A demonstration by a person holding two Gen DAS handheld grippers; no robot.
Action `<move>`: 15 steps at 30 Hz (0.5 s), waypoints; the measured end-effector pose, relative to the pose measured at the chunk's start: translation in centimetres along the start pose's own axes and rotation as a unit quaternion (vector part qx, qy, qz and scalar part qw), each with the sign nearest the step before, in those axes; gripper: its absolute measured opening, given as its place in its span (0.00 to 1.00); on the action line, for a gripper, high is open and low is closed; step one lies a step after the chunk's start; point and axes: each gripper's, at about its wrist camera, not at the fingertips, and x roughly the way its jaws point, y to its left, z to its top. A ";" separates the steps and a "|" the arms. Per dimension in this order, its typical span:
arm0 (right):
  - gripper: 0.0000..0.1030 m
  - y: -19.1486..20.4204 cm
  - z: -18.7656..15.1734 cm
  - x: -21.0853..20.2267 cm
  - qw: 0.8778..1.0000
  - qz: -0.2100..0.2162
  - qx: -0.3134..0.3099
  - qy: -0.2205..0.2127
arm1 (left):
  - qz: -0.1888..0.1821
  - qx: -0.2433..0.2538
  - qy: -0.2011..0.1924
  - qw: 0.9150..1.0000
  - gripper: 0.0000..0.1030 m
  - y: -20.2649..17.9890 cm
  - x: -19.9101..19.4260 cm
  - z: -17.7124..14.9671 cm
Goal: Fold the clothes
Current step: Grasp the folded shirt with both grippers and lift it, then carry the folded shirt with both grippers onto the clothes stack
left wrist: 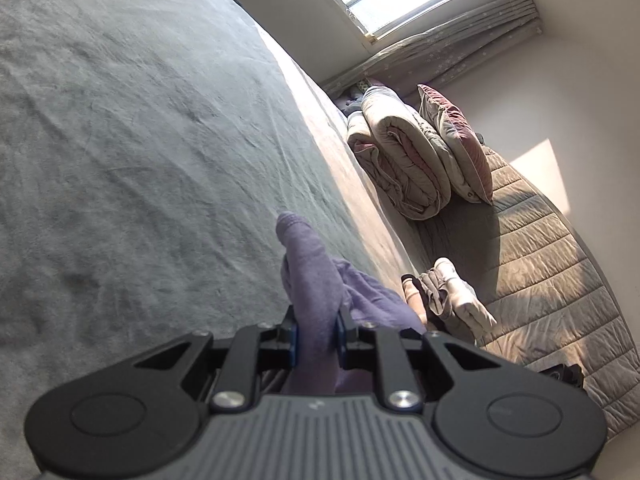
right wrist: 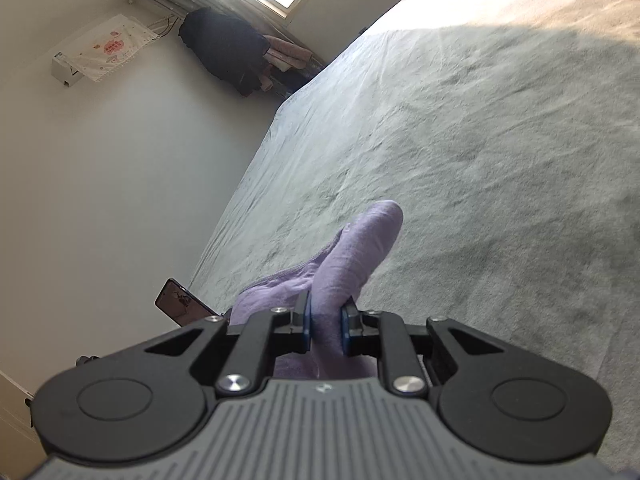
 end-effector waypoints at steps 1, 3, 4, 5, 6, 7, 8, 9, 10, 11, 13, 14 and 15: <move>0.18 -0.2 0.5 -0.6 1.000 -0.002 0.000 -0.006 | -0.002 0.004 0.002 1.000 0.17 -0.7 0.6 -0.1; 0.18 -0.7 1.4 -1.8 1.000 -0.004 0.001 -0.019 | -0.006 0.011 0.008 1.000 0.17 -2.1 1.9 -0.3; 0.18 -1.0 1.8 -2.4 1.000 -0.005 0.001 -0.024 | -0.008 0.014 0.011 1.000 0.17 -2.8 2.5 -0.4; 0.18 -1.3 2.3 -2.9 1.000 -0.006 0.001 -0.030 | -0.010 0.017 0.014 1.000 0.17 -3.4 3.1 -0.5; 0.18 -1.7 2.7 -3.5 0.999 -0.007 0.001 -0.036 | -0.013 0.020 0.017 1.000 0.17 -4.1 3.8 -0.7; 0.18 -2.1 3.1 -4.1 0.999 -0.009 0.001 -0.040 | -0.015 0.023 0.019 0.999 0.17 -4.8 4.4 -0.8; 0.18 -2.4 3.5 -4.6 0.999 -0.011 0.001 -0.044 | -0.017 0.027 0.022 0.999 0.17 -5.5 5.1 -1.0; 0.18 -2.7 3.9 -5.1 0.999 -0.014 0.001 -0.049 | -0.019 0.029 0.025 0.999 0.17 -6.1 5.8 -1.1; 0.18 -3.1 4.3 -5.7 0.998 -0.016 0.002 -0.053 | -0.022 0.032 0.028 0.999 0.17 -6.8 6.5 -1.2; 0.18 -3.4 4.7 -6.2 0.998 -0.018 0.002 -0.059 | -0.024 0.035 0.031 0.999 0.17 -7.5 7.2 -1.3; 0.18 -4.3 5.7 -7.4 0.997 -0.021 0.002 -0.069 | -0.030 0.041 0.038 0.998 0.17 -8.9 8.5 -1.5; 0.18 -4.7 6.2 -8.1 0.997 -0.023 0.003 -0.075 | -0.035 0.045 0.041 0.998 0.17 -9.6 9.2 -1.6; 0.18 -5.1 6.7 -8.7 0.996 -0.025 0.003 -0.080 | -0.040 0.048 0.043 0.997 0.17 -10.2 9.9 -1.7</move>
